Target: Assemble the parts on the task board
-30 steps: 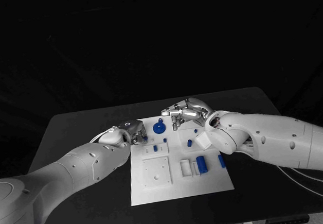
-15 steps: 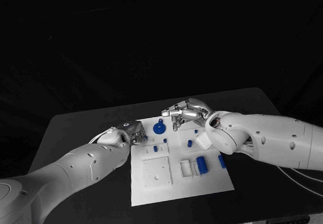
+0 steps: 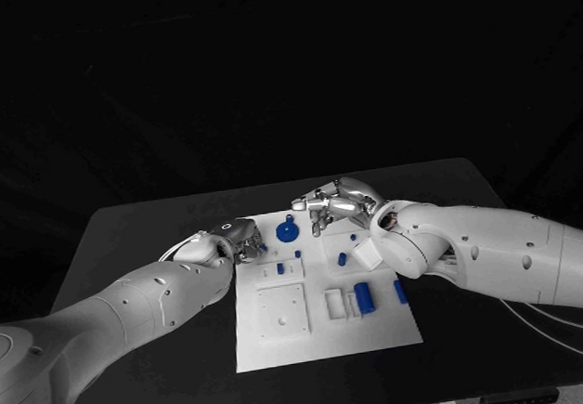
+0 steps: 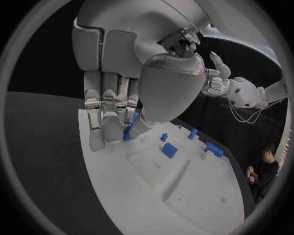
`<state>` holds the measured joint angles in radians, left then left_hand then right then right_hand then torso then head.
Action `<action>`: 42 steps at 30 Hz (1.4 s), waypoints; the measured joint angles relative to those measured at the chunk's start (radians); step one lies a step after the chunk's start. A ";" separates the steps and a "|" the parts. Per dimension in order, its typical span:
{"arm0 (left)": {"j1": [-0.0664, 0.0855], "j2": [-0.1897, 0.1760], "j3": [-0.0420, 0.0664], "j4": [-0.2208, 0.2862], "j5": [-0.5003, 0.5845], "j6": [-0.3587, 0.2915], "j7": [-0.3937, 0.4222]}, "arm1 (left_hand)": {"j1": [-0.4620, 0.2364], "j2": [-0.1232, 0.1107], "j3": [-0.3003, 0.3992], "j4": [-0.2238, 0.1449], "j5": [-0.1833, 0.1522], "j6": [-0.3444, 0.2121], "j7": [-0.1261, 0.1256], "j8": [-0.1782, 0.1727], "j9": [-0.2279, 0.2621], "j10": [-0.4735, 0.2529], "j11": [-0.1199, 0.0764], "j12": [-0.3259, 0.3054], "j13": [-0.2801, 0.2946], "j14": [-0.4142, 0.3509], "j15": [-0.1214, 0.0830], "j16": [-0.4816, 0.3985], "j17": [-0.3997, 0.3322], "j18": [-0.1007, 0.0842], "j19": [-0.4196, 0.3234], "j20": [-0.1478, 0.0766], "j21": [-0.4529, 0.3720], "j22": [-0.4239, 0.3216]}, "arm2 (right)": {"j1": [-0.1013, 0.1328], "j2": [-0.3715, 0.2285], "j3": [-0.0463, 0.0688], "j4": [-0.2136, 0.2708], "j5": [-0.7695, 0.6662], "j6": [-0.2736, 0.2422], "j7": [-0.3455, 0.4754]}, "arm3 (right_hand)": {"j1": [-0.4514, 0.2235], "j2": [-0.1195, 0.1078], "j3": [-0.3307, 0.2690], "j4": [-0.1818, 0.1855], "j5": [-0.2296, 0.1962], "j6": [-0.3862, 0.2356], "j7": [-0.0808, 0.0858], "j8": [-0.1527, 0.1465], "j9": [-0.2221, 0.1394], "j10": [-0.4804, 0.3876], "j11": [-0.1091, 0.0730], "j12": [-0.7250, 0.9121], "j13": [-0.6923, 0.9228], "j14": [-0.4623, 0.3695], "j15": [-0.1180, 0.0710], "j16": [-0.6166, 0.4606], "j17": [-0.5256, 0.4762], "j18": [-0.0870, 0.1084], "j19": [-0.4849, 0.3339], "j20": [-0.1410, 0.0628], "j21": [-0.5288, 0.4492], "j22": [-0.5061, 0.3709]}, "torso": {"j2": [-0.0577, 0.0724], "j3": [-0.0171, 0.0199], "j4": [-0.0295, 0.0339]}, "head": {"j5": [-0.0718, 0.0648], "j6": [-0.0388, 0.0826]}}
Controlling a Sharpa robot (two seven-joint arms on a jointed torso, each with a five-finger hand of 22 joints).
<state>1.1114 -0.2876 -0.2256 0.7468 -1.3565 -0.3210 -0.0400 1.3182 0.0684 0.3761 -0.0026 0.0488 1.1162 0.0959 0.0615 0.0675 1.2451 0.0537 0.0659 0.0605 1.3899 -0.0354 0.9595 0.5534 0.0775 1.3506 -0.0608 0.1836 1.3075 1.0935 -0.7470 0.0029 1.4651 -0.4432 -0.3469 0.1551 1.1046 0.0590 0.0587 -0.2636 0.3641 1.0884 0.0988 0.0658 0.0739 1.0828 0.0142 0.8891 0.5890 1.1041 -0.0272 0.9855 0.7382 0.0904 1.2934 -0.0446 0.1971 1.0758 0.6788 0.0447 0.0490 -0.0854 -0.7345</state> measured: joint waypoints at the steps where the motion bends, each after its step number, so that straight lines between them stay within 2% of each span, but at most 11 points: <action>1: 0.000 0.000 0.001 0.001 0.001 -0.001 0.000 | 0.000 0.000 0.000 0.000 0.000 0.000 0.000 0.000 0.000 0.000 0.000 0.000 0.000 0.000 0.000 0.000 0.000 0.000 0.000 0.000 0.000 0.000 | 0.000 0.000 0.000 0.000 0.000 0.000 0.000 | 0.000 0.000 0.000 0.000 0.000 0.000 0.000 0.000 0.000 0.000 0.000 0.000 0.000 0.000 0.000 0.000 0.000 0.000 0.000 0.000 0.000 0.000 | 0.000 -0.0003 0.0000 | 0.000 0.000; 10: 0.001 -0.005 0.016 0.008 0.011 -0.007 0.001 | -0.005 -0.003 0.000 0.000 0.000 0.009 0.002 -0.001 -0.001 0.006 -0.006 0.000 0.000 0.004 -0.004 0.005 0.003 0.000 0.000 0.000 0.006 0.000 | 0.000 -0.001 0.000 -0.002 0.000 0.007 -0.002 | 0.000 0.000 0.003 -0.003 0.005 0.000 0.000 0.000 0.000 0.000 0.000 0.000 -0.001 0.000 0.000 0.000 0.000 0.000 0.000 0.000 0.004 0.000 | 0.000 -0.0006 0.0001 | 0.004 0.000; 13: 0.003 -0.009 0.020 0.012 0.017 -0.008 0.001 | -0.047 0.000 0.019 0.004 0.000 0.011 0.004 -0.004 -0.001 0.019 -0.008 0.000 0.000 0.007 -0.007 0.005 0.003 0.000 0.000 0.000 0.006 0.000 | 0.000 -0.001 0.000 -0.003 0.000 0.009 -0.003 | 0.000 0.000 0.003 -0.003 0.008 0.000 0.000 0.000 0.000 0.000 0.000 0.000 -0.001 0.000 0.000 0.000 0.000 0.000 0.000 0.000 0.004 0.000 | 0.000 -0.0006 0.0004 | 0.005 -0.001; 16: 0.004 -0.019 0.028 0.023 0.025 -0.008 -0.002 | -0.088 0.004 0.041 -0.013 0.000 0.021 0.006 -0.005 -0.001 0.039 -0.013 0.000 0.000 0.013 -0.013 0.009 0.003 0.000 0.002 -0.002 0.007 0.000 | 0.000 -0.002 0.000 -0.003 0.000 0.011 -0.004 | 0.000 0.000 0.005 -0.005 0.009 0.000 0.000 0.000 0.000 0.000 0.000 0.000 -0.001 0.000 0.000 0.000 0.000 0.000 0.000 0.000 0.004 0.000 | 0.000 -0.0001 0.0006 | 0.005 -0.001; 21: 0.011 -0.048 0.045 0.056 0.036 -0.008 -0.011 | -0.178 -0.008 0.078 -0.039 0.075 0.050 0.006 0.000 0.000 0.091 -0.026 0.000 0.000 0.019 -0.018 0.022 0.005 -0.008 0.011 -0.011 0.019 0.000 | 0.000 -0.005 0.000 -0.006 0.000 0.015 -0.006 | 0.000 0.000 0.012 -0.006 0.025 0.000 0.000 0.000 0.000 0.000 0.000 0.000 -0.002 0.000 0.000 0.000 -0.001 0.000 0.000 0.000 0.004 0.000 | -0.001 0.0005 0.0012 | 0.005 -0.004; 26: 0.020 -0.084 0.054 0.103 0.048 -0.007 -0.023 | -0.238 -0.016 0.096 -0.057 0.149 0.095 0.000 0.001 0.008 0.157 -0.050 0.018 0.002 0.028 -0.026 0.059 0.024 -0.016 0.011 -0.025 0.039 0.000 | 0.000 -0.007 0.000 -0.010 -0.001 0.018 -0.008 | 0.000 0.000 0.026 -0.012 0.044 0.000 0.000 0.000 0.000 0.000 0.000 0.000 -0.003 0.000 0.000 0.000 -0.001 0.000 0.000 0.000 0.008 0.001 | -0.001 0.0005 0.0012 | 0.005 -0.007; 36: 0.038 -0.149 0.059 0.198 0.080 0.006 -0.062 | -0.342 0.007 0.112 -0.116 0.185 0.156 -0.008 0.003 0.024 0.220 -0.073 0.018 0.002 0.025 -0.047 0.090 0.041 -0.024 0.000 -0.043 0.082 0.001 | 0.000 -0.009 0.000 -0.019 -0.002 0.027 -0.011 | -0.004 -0.007 0.064 -0.015 0.078 0.000 0.000 0.000 0.000 -0.004 -0.004 0.000 -0.004 -0.004 -0.004 0.000 -0.001 0.000 -0.004 -0.004 0.012 0.006 | -0.001 -0.0006 0.0012 | 0.010 -0.010; 39: 0.041 -0.166 0.059 0.220 0.092 0.017 -0.078 | -0.363 0.010 0.120 -0.129 0.225 0.164 -0.009 0.004 0.028 0.223 -0.073 0.021 0.002 0.026 -0.048 0.101 0.046 -0.025 -0.002 -0.045 0.093 0.000 | 0.000 -0.009 0.000 -0.021 -0.003 0.029 -0.012 | -0.003 -0.011 0.077 -0.016 0.085 0.000 0.000 0.000 0.000 -0.004 -0.004 0.000 -0.005 -0.004 -0.004 0.000 -0.001 0.000 -0.004 -0.004 0.012 0.008 | -0.002 -0.0003 0.0012 | 0.012 -0.011; 40: 0.042 -0.170 0.059 0.227 0.095 0.021 -0.082 | -0.370 0.011 0.123 -0.132 0.233 0.178 -0.012 0.006 0.029 0.224 -0.073 0.022 0.002 0.027 -0.049 0.102 0.048 -0.025 -0.004 -0.047 0.095 0.000 | 0.000 -0.009 0.000 -0.022 -0.003 0.030 -0.012 | -0.003 -0.011 0.085 -0.015 0.085 0.000 0.000 0.000 0.000 -0.004 -0.004 0.000 -0.005 -0.004 -0.004 0.000 -0.001 0.000 -0.004 -0.004 0.015 0.009 | -0.002 -0.0003 0.0012 | 0.012 -0.011; 41: 0.042 -0.174 0.059 0.234 0.099 0.025 -0.087 | -0.380 0.021 0.123 -0.134 0.239 0.228 -0.041 0.014 0.034 0.225 -0.075 0.022 0.002 0.028 -0.050 0.106 0.051 -0.025 -0.004 -0.047 0.097 0.000 | 0.000 -0.009 0.000 -0.022 -0.003 0.031 -0.013 | -0.007 -0.015 0.090 -0.015 0.085 0.000 0.000 0.000 0.000 -0.004 -0.004 0.000 -0.005 -0.004 -0.004 0.000 -0.001 0.000 -0.004 -0.004 0.016 0.010 | -0.002 -0.0003 0.0007 | 0.012 -0.011; 42: 0.043 -0.180 0.059 0.244 0.104 0.031 -0.094 | -0.390 0.032 0.133 -0.148 0.254 0.255 -0.068 0.013 0.036 0.222 -0.083 0.026 0.003 0.024 -0.066 0.110 0.054 -0.022 -0.005 -0.049 0.100 0.000 | 0.000 -0.009 0.000 -0.023 -0.003 0.032 -0.013 | -0.009 -0.016 0.097 -0.015 0.087 0.001 0.000 0.000 0.000 -0.004 -0.004 0.000 -0.005 -0.004 -0.004 0.000 -0.001 0.000 -0.004 -0.003 0.016 0.011 | -0.001 -0.0003 0.0006 | 0.013 -0.012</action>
<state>1.1539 -0.4676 -0.1665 0.9906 -1.2523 -0.2897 -0.1336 0.9278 0.1009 0.5093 -0.1502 0.3024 1.3712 0.0281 0.0742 0.1034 1.4672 -0.0296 0.0917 0.0634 1.4139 -0.1015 1.0696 0.6073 0.0554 1.3453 -0.1094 0.2841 1.3079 1.0935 -0.7560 0.0027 1.4423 -0.4463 -0.3145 0.1420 1.0961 0.0427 0.1558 -0.2790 0.4512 1.0889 0.0993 0.0658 0.0739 1.0793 0.0107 0.8891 0.5841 1.1004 -0.0308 0.9854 0.7376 0.0905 1.2890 -0.0474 0.2128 1.0870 0.6773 0.0444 0.0496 -0.0729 -0.7463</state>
